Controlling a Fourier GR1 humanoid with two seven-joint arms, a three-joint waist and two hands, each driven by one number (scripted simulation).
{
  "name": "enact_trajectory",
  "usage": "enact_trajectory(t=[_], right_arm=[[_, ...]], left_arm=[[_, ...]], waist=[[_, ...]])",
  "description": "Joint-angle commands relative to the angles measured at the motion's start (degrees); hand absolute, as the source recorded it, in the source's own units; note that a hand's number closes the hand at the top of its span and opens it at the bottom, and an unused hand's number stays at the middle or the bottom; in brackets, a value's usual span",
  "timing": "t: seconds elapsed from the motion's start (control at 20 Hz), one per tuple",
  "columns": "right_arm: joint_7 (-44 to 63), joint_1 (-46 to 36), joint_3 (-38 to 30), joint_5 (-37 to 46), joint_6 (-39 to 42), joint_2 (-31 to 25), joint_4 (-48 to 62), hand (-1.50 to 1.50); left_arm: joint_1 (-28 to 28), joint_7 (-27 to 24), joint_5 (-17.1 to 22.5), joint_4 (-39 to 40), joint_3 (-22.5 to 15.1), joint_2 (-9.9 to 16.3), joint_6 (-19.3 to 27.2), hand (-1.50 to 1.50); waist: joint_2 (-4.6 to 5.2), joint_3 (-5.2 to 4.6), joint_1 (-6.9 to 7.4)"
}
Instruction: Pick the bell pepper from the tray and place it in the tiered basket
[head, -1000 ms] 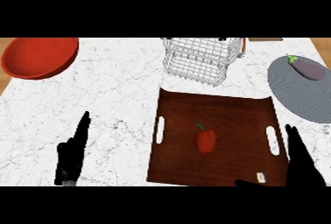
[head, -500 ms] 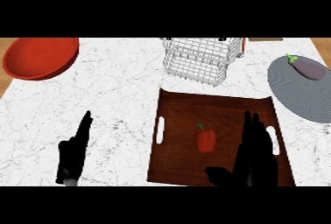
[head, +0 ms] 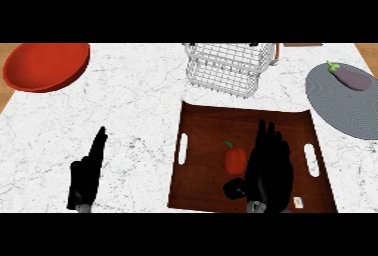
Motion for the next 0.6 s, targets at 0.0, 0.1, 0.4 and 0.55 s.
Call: enact_trajectory(t=[0.0, 0.1, 0.4, 0.55], right_arm=[[14.08, -6.89, -0.91, -3.91, 3.94, 1.17, 3.55, -1.5], [14.09, -7.03, -1.39, -5.03, 4.63, 1.18, 4.62, -1.5], [14.11, -7.75, -3.92, -8.2, 7.62, 1.19, 10.42, -1.5], [14.11, -8.04, -4.62, -9.49, 6.39, 1.19, 12.63, -1.5]], left_arm=[[1.28, -2.07, -1.17, 3.05, -1.35, -2.78, 0.92, 0.0], [0.28, 0.16, 0.57, 1.99, 1.15, 0.01, -1.05, 0.0], [0.04, 1.31, -1.35, 0.51, -0.93, -1.31, 0.23, 0.0], [0.68, 3.36, -1.26, -0.94, -1.05, -1.22, 0.36, 0.0]], waist=[[0.17, -0.19, -0.07], [0.14, -0.18, -0.19], [0.15, -0.23, -0.28], [-0.01, -0.15, -0.24]])
